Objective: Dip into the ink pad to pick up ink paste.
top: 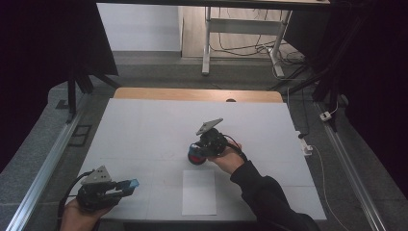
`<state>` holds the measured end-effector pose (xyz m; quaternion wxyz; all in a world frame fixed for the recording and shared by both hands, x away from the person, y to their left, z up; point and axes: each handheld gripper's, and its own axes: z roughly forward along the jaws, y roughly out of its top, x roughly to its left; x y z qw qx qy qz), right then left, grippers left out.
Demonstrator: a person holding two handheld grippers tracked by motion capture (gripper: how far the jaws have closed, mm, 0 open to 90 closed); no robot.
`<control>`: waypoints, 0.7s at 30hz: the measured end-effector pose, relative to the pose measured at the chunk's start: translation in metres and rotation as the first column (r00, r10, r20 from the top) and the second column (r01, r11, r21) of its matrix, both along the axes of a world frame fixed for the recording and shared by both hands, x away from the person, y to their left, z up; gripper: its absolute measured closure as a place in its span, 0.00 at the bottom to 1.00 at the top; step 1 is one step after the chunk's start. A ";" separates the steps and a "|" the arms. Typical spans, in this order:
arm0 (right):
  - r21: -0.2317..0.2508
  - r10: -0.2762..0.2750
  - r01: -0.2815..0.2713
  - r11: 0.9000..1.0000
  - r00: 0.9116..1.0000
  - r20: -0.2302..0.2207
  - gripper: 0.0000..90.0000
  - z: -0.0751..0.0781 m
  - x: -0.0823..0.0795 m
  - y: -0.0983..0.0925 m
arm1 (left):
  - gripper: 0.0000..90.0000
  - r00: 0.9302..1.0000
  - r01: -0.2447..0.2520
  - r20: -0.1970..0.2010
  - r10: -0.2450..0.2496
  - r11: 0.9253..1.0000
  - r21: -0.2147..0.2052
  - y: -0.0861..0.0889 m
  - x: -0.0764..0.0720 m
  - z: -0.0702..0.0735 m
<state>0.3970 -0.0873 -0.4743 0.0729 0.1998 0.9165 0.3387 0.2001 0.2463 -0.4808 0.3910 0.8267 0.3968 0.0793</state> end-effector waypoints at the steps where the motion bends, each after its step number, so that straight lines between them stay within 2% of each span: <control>1: -0.003 0.004 -0.004 1.000 1.000 0.005 0.78 -0.001 0.001 0.000 | 0.76 1.000 0.001 0.000 -0.001 1.000 0.000 0.000 0.000 0.000; 11: -0.010 -0.004 0.004 1.000 1.000 -0.002 0.78 -0.005 0.003 -0.001 | 0.76 1.000 -0.001 -0.001 0.001 1.000 -0.001 0.000 0.000 0.000; 21: -0.041 0.014 -0.013 0.999 0.999 0.041 0.78 -0.006 -0.002 0.004 | 0.76 1.000 -0.001 -0.004 0.001 1.000 0.000 0.000 0.000 0.000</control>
